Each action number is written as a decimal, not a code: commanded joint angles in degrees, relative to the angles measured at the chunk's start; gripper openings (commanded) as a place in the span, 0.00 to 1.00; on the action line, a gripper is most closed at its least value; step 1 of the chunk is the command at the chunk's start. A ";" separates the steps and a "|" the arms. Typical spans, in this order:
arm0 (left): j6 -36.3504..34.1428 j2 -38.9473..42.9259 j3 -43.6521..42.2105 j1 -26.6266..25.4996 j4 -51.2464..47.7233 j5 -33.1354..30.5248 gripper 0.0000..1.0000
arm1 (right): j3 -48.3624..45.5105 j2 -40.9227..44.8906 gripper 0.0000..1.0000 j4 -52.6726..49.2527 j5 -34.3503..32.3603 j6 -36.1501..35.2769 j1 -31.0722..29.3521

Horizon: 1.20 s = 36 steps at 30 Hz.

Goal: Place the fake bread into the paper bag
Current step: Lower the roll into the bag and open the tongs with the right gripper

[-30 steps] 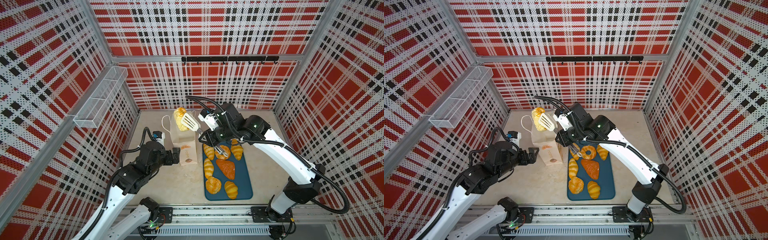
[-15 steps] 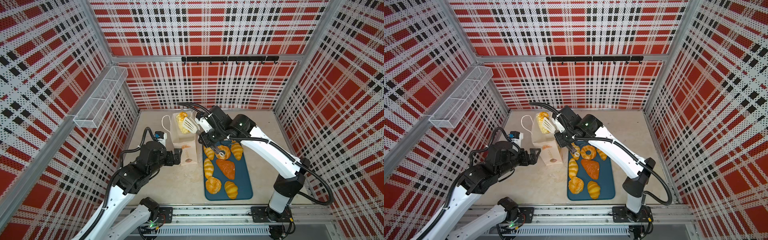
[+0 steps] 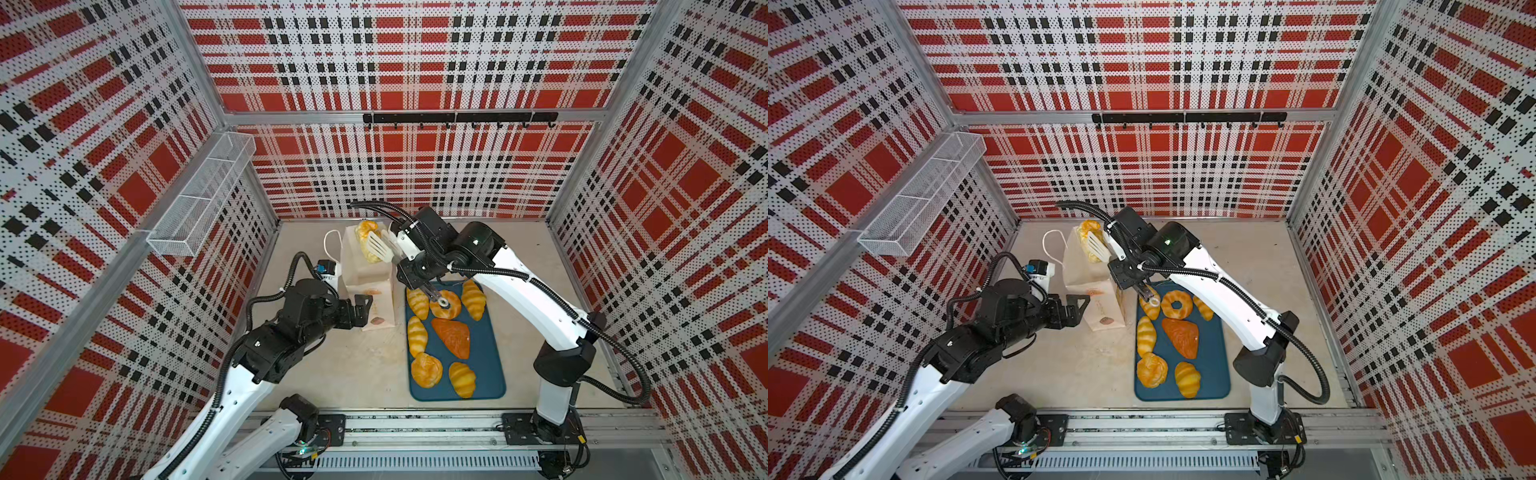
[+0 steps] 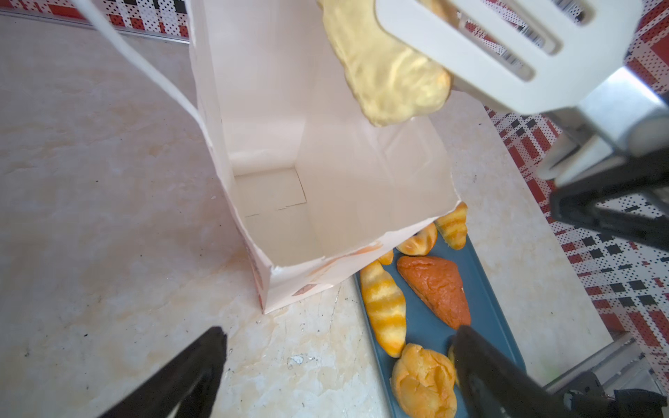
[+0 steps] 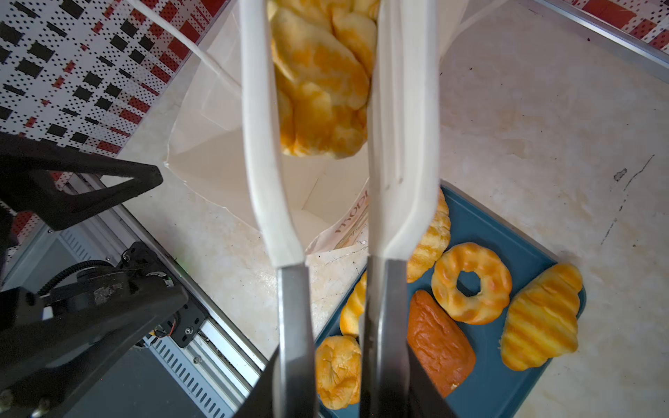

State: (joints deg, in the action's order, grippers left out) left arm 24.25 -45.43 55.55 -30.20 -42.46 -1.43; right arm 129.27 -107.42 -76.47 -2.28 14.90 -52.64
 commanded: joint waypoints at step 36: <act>1.57 8.18 -1.54 1.66 -3.07 -0.40 1.00 | 4.52 1.51 0.56 -1.26 -3.98 -1.21 -2.46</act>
State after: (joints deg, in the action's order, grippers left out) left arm 24.71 -39.03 55.13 -28.75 -44.56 -1.06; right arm 132.11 -108.22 -79.11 -4.75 13.28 -54.41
